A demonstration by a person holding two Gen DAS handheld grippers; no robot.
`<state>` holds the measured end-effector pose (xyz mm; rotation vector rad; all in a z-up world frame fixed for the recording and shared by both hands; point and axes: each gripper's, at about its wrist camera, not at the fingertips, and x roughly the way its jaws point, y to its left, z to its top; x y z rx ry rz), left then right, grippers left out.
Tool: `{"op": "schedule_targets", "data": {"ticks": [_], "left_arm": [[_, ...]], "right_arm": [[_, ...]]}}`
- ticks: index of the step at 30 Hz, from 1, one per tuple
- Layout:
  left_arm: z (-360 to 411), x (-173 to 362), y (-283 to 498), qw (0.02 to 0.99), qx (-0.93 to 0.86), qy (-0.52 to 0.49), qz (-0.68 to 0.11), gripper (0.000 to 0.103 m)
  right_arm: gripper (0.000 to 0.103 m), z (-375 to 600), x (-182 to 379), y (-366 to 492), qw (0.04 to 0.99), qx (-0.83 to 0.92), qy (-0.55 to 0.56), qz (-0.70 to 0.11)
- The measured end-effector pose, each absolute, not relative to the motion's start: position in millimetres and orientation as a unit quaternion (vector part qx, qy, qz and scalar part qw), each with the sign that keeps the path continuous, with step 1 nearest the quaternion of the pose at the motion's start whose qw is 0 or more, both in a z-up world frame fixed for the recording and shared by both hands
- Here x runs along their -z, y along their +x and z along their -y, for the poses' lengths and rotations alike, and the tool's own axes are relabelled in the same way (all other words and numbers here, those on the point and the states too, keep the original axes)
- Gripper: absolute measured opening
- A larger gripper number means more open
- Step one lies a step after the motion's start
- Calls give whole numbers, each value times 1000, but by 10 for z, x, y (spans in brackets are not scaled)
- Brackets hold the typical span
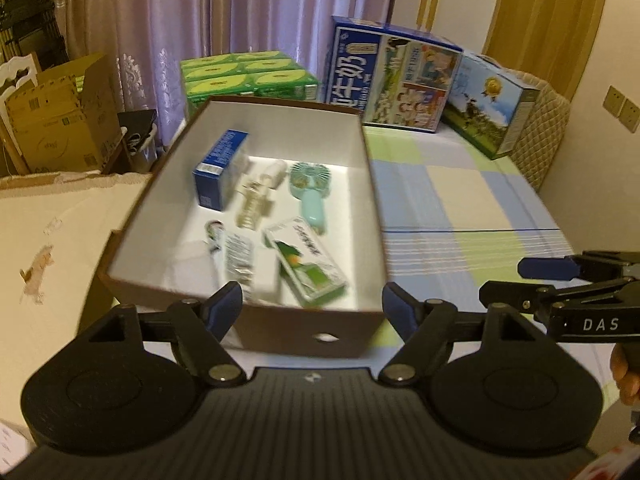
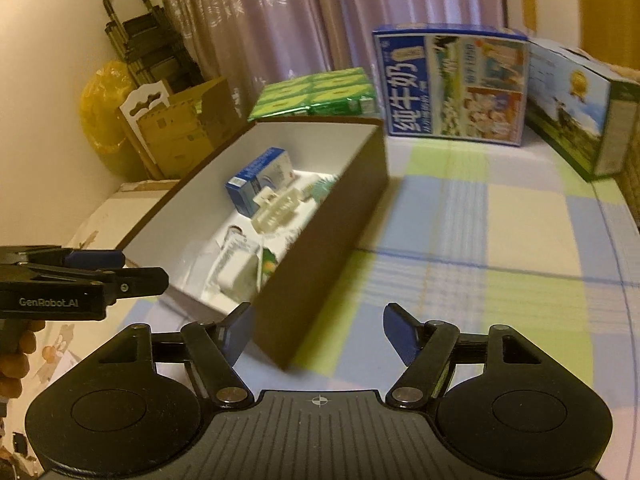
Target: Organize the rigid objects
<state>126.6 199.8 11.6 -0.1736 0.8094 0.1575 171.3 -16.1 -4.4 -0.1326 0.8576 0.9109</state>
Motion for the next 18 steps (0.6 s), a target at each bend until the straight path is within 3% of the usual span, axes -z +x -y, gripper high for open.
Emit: {"op": "schedule_targets", "data": {"ticks": [18], "left_arm": [[-493, -65, 701, 904, -54, -94, -412, 74]], "right_arm": [[69, 1713, -21, 1298, 814, -386, -60, -430]]}}
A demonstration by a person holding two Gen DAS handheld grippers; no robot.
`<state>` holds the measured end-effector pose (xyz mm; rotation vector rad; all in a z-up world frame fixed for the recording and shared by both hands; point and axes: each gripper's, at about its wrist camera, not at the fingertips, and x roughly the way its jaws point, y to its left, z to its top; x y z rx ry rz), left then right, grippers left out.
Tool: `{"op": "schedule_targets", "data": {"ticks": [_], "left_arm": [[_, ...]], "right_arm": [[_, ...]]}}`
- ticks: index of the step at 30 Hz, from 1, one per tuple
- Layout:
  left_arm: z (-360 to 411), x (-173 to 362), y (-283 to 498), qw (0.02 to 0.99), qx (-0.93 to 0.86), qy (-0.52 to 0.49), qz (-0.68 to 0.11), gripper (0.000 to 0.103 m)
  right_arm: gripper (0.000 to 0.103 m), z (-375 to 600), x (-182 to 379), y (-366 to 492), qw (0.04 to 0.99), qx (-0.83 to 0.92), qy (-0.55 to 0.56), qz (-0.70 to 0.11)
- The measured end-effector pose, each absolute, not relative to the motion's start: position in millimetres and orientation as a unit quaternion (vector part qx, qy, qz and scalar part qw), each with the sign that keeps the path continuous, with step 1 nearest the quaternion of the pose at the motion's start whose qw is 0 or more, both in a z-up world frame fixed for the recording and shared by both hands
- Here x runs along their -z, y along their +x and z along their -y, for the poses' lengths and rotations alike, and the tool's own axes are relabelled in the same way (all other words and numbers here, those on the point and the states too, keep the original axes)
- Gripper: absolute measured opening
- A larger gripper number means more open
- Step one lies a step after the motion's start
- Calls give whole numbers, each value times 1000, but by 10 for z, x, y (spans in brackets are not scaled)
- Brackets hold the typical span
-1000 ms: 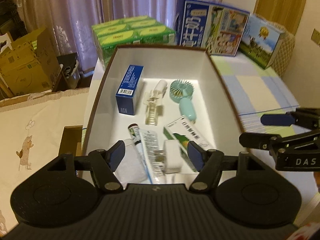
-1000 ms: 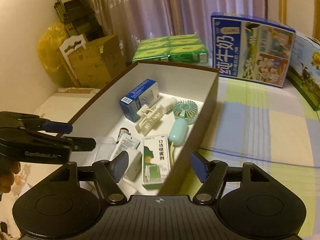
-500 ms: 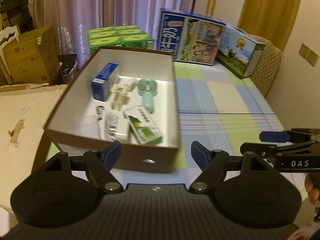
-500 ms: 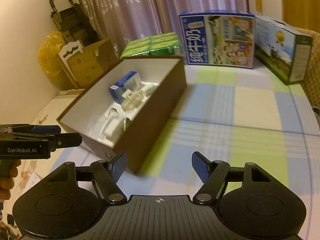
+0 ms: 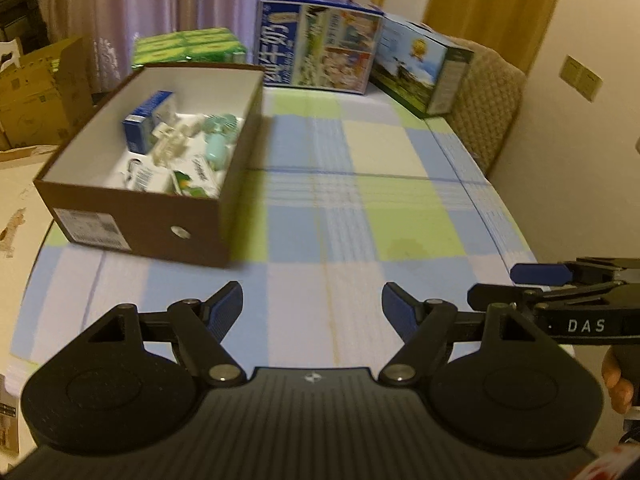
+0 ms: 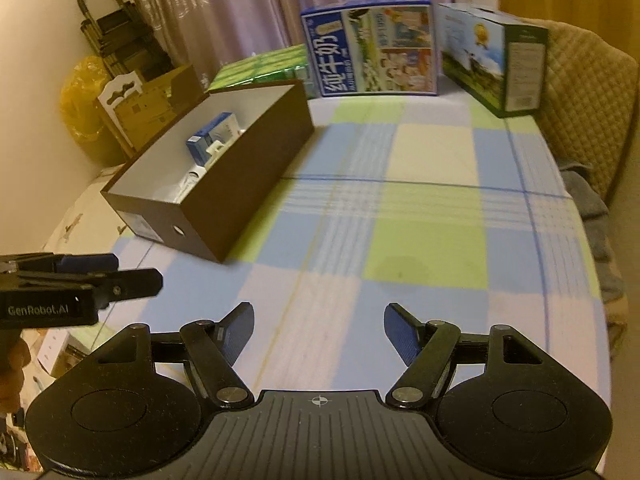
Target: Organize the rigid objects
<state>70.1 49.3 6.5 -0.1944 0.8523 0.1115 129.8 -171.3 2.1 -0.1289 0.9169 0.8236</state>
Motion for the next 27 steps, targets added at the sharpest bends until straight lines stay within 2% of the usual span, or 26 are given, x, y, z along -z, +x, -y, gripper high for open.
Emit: {"op": "schedule_targets", "data": {"ticks": [13, 27], "left_arm": [[91, -13, 364, 902, -48, -77, -421, 74], [234, -64, 240, 905, -43, -74, -416, 74]], "right_arm": [[69, 2316, -66, 1001, 825, -359, -49, -433], [69, 2437, -61, 938, 826, -354, -44, -437]]}}
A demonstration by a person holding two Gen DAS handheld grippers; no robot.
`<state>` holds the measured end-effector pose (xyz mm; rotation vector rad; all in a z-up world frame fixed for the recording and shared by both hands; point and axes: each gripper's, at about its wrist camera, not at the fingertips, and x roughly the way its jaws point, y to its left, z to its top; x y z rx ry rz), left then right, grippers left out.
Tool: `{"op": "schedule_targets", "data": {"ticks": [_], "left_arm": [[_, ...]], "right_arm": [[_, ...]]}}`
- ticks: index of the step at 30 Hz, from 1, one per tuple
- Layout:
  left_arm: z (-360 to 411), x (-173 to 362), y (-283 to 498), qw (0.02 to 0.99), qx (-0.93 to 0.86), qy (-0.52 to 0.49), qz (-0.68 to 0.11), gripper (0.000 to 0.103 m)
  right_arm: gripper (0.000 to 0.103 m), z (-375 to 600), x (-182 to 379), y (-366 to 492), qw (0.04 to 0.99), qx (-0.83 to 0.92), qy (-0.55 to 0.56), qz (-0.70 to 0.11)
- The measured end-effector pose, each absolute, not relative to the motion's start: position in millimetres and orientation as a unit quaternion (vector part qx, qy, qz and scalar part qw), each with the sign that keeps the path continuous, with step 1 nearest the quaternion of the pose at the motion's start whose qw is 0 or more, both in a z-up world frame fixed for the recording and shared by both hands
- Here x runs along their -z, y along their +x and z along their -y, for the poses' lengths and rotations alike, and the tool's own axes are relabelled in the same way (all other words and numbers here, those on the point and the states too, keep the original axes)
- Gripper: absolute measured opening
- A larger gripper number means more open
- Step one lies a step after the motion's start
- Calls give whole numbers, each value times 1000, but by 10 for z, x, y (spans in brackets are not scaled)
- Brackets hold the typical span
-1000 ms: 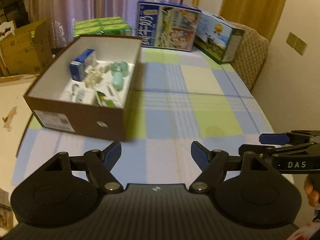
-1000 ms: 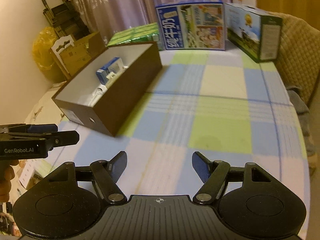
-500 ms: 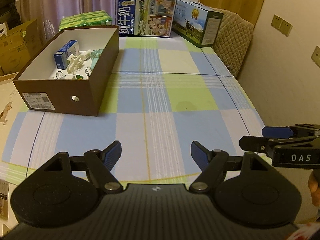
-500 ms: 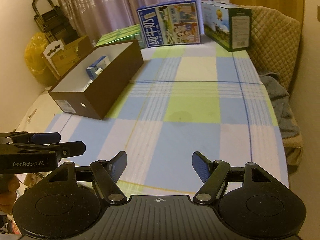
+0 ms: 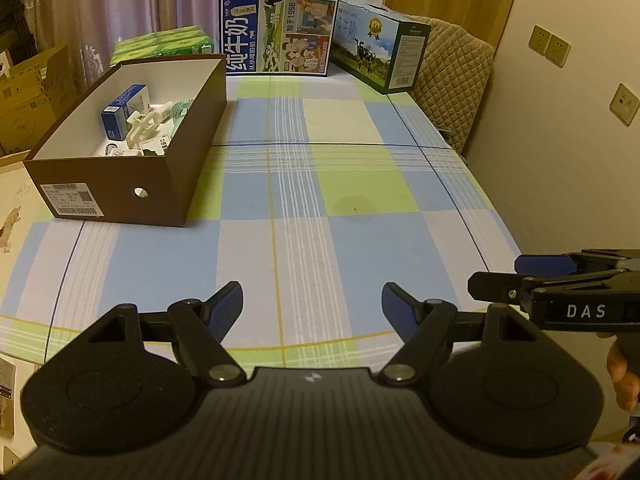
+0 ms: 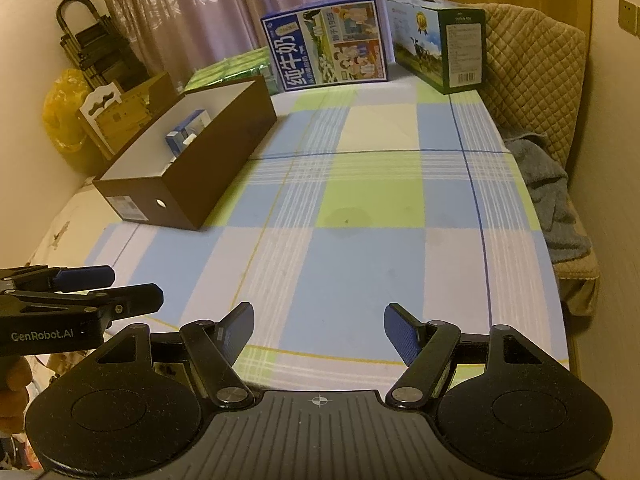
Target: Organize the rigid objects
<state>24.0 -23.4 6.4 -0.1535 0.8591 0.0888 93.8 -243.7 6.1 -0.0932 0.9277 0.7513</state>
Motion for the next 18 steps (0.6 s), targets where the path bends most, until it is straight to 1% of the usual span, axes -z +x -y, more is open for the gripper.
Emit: {"op": "schedule_targets", "data": {"ticks": [18], "left_arm": [[228, -66, 242, 905, -46, -72, -416, 74]], "right_arm": [[69, 2415, -54, 931, 824, -358, -44, -438]]}}
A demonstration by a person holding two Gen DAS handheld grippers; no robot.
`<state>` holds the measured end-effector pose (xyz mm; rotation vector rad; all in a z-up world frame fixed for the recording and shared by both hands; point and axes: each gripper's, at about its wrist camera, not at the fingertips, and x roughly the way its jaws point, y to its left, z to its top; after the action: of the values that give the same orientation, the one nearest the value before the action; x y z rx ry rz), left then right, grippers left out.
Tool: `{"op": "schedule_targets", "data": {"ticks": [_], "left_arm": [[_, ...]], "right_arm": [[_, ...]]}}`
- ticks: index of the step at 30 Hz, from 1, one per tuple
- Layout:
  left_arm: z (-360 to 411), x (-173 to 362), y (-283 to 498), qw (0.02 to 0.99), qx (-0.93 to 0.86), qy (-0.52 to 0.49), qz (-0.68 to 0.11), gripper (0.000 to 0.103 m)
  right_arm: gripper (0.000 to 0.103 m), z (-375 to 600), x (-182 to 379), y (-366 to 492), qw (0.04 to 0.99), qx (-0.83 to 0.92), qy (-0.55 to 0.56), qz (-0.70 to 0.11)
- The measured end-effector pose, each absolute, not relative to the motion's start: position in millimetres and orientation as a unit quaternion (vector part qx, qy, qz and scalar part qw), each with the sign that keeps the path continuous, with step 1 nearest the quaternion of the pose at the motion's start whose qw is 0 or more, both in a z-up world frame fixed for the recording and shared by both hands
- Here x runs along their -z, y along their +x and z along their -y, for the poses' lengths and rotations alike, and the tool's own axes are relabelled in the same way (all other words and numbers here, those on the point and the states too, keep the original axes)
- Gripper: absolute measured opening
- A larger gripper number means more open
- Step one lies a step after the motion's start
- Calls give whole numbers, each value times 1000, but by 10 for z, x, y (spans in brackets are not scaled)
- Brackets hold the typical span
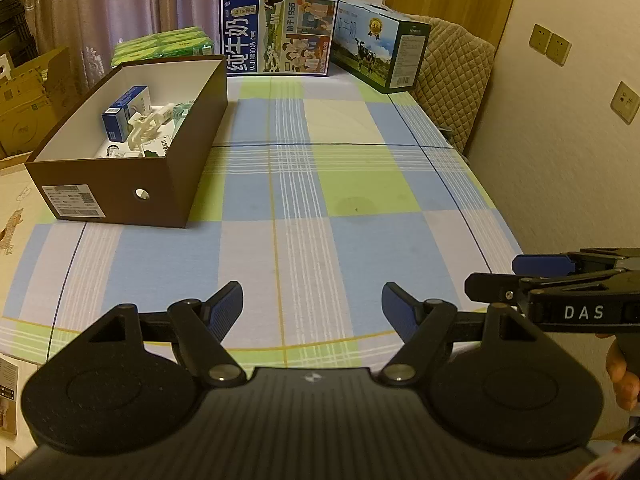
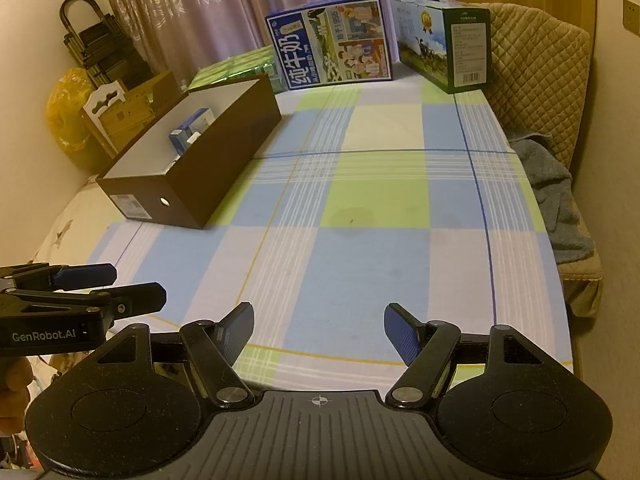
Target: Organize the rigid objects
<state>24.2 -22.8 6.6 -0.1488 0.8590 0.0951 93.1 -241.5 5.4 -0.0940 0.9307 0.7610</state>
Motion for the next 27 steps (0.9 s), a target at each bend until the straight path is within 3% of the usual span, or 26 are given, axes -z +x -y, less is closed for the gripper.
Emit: {"op": "schedule_targets", "data": {"ticks": [27], "left_arm": [[293, -64, 247, 907, -51, -75, -412, 74]], "right_arm": [[69, 2442, -35, 930, 823, -362, -45, -435]]}}
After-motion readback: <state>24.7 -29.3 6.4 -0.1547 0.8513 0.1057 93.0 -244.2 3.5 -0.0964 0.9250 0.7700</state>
